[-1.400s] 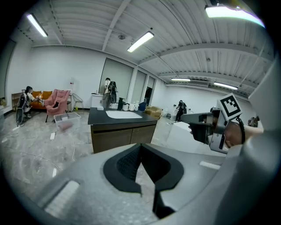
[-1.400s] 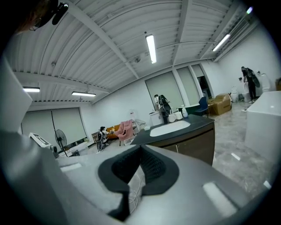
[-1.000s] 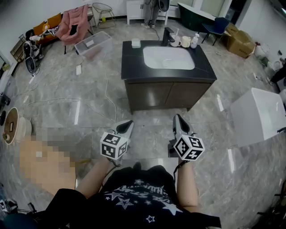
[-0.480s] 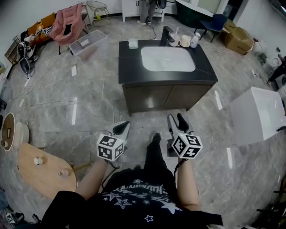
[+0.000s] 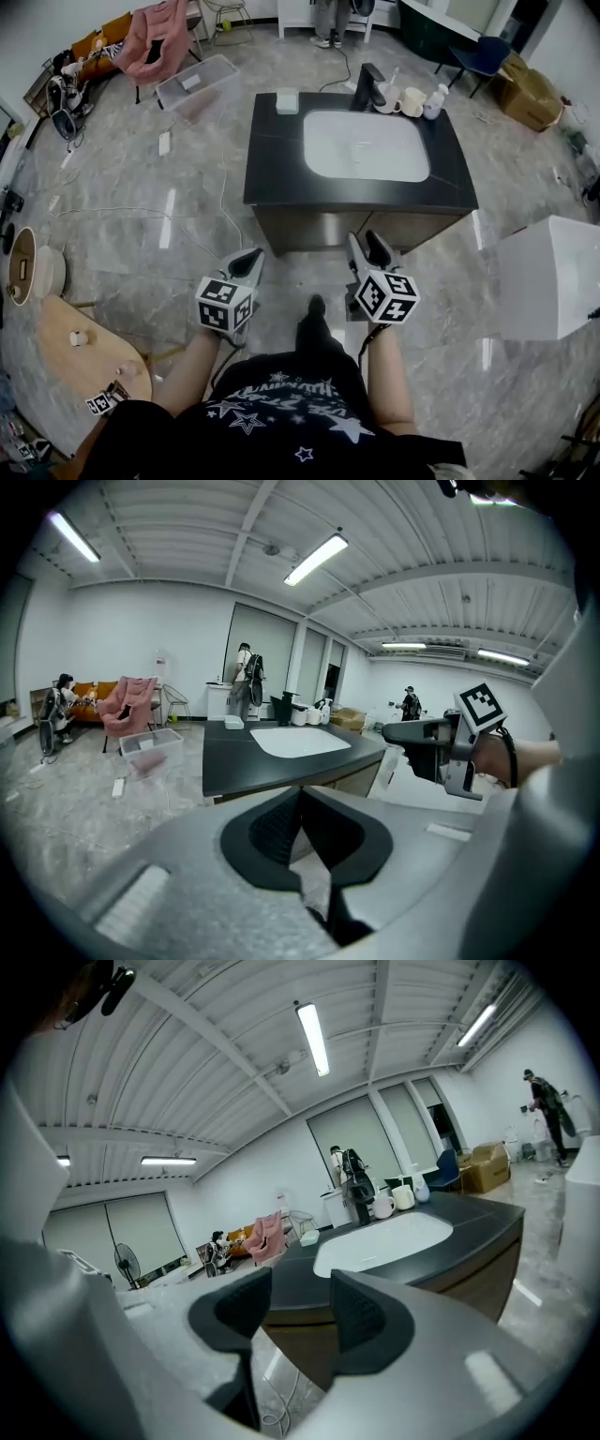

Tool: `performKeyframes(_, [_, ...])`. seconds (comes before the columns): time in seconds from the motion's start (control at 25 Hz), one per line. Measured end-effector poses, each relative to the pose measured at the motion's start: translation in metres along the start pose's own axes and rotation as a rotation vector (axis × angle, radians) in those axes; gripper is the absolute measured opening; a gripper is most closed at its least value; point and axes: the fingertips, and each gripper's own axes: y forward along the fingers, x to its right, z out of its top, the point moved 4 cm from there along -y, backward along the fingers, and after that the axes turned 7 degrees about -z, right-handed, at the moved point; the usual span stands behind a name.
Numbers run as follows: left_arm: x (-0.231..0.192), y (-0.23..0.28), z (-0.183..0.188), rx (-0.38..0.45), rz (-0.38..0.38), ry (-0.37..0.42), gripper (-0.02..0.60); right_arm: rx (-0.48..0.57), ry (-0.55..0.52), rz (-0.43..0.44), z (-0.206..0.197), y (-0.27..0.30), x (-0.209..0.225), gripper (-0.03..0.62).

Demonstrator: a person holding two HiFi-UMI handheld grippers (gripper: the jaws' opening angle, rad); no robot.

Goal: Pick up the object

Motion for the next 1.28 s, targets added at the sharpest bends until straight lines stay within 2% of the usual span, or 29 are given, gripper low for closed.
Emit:
performKeyframes(0.32, [-0.032,0.074,0.064,0.016,0.087,-0.005,0.009,-0.021,-0.015,0.082,0.062,0.103,0.037,0.201])
performKeyframes(0.64, [-0.063,0.105,0.088,0.013,0.176,-0.010,0.009,-0.064,-0.026,0.188,0.078,0.171,0.033,0.201])
performKeyframes(0.8, [-0.085,0.106,0.095,0.021,0.209,-0.024,0.009,-0.083,-0.035,0.206,0.080,0.200,0.023,0.201])
performKeyframes(1.04, [-0.130,0.113,0.101,0.028,0.185,-0.043,0.009,-0.113,-0.058,0.200,0.079,0.248,-0.006,0.201])
performKeyframes(1.28, [-0.207,0.143,0.124,0.014,0.137,-0.026,0.009,-0.139,-0.086,0.160,0.082,0.311,-0.035,0.201])
